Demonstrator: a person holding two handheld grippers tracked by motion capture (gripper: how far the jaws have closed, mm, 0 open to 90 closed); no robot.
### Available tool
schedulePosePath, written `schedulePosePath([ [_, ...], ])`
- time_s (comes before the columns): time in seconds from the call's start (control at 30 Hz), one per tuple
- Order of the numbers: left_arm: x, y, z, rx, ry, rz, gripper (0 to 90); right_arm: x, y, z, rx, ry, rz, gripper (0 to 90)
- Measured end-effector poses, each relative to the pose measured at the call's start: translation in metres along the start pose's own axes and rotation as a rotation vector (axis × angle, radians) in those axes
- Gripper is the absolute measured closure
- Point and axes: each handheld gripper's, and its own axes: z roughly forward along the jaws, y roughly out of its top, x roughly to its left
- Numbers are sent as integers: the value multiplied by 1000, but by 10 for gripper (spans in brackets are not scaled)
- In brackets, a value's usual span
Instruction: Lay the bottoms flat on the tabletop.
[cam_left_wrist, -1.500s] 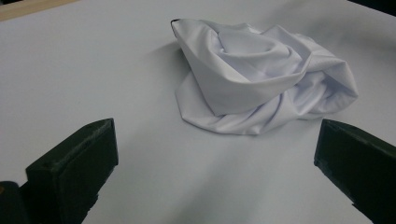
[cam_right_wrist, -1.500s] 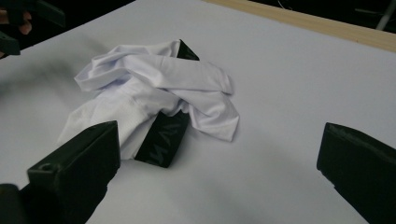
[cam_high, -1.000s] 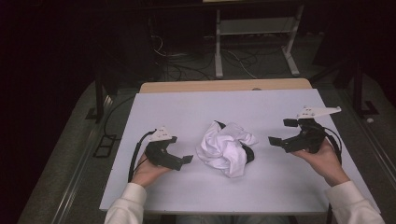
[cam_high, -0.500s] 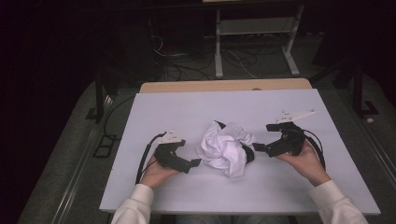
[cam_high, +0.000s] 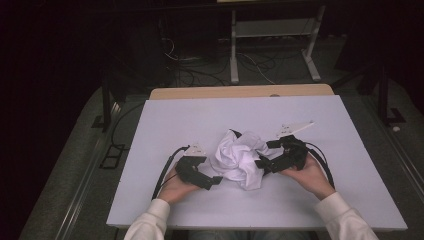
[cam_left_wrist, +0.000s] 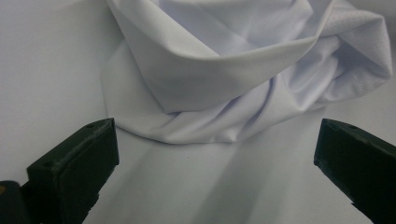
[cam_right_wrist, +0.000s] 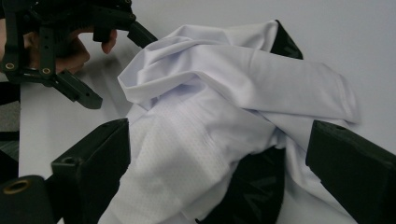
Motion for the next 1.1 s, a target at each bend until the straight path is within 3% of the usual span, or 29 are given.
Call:
schedulePosePath([
  [0.23,-2,0,6,20,-2,12,55,3,2,15,27,13,-8,121],
  [0.27,-2,1,7,22,-4,16,90,1,2,20,41,45,13,147],
  [0.37,-3,1,11,23,-4,24,147,0,2,24,49,63,18,208],
  [0.4,-4,2,13,27,-5,31,166,-1,3,29,75,74,11,305],
  [0.43,-4,2,15,32,-3,38,166,-1,3,29,75,74,11,305],
  [0.47,-8,3,19,38,18,79,258,-2,4,33,98,71,39,464],
  [0.53,-11,5,22,37,25,103,371,-4,7,35,122,70,61,632],
  [0.57,-11,5,22,37,25,103,437,-4,8,35,122,69,67,701],
  [0.6,-12,7,23,38,28,108,437,-4,8,35,122,69,67,701],
  [0.63,-14,8,25,39,43,115,567,-5,10,33,106,58,65,803],
  [0.7,-14,10,25,46,50,114,711,-5,11,31,95,57,72,817],
  [0.73,-13,12,26,62,41,105,711,-6,11,29,82,53,79,824],
  [0.77,-12,15,26,76,37,102,823,-7,12,22,68,34,85,829],
  [0.87,-10,22,24,82,56,99,853,-9,12,15,61,16,85,829],
  [0.97,-7,27,20,63,73,94,877,-14,10,-7,17,-23,120,832],
  [1.1,-7,34,10,8,78,90,879,-20,2,-27,-14,-46,162,836],
])
